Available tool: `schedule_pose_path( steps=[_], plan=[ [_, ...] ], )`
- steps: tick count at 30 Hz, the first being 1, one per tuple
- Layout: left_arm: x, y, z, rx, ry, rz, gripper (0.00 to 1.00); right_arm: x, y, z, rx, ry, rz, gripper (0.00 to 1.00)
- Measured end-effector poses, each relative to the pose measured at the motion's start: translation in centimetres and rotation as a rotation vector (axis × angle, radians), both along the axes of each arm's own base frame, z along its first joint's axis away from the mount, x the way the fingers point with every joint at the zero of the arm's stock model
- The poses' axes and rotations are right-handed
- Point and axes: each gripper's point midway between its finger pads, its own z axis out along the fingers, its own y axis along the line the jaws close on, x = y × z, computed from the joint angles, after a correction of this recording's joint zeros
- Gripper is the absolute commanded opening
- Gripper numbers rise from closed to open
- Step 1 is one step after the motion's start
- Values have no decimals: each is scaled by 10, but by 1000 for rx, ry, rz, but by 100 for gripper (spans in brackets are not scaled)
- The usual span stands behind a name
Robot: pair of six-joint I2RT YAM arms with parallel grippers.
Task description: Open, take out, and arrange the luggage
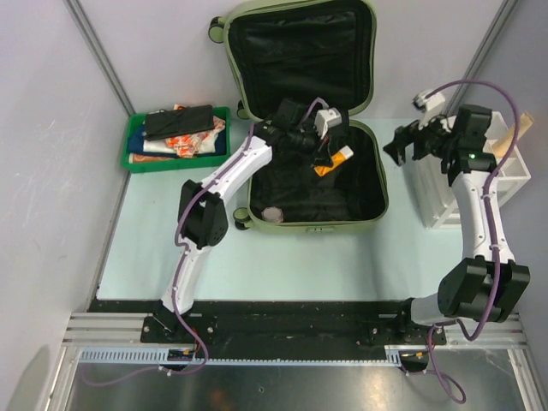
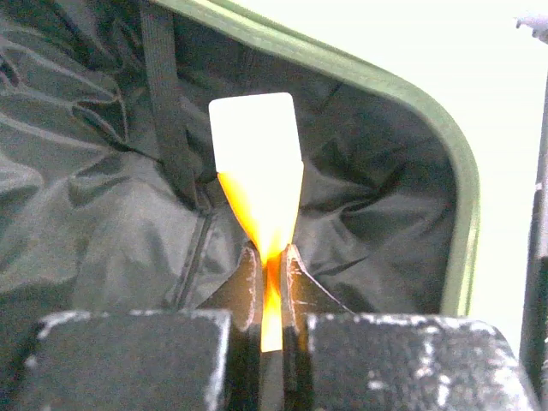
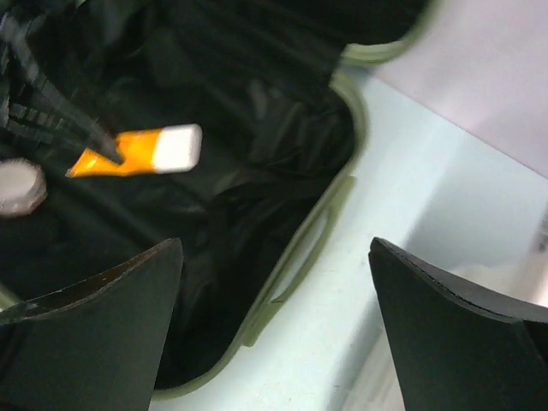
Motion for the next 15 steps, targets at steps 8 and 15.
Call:
schedule_pose_path(
  steps=[8, 15],
  plan=[
    [-22, 5, 47, -98, 223, 134, 0, -36, 80, -32, -209, -131, 405, 75],
    [-40, 12, 36, -85, 382, 195, 1, -72, 150, -44, -436, -441, 797, 66]
  ],
)
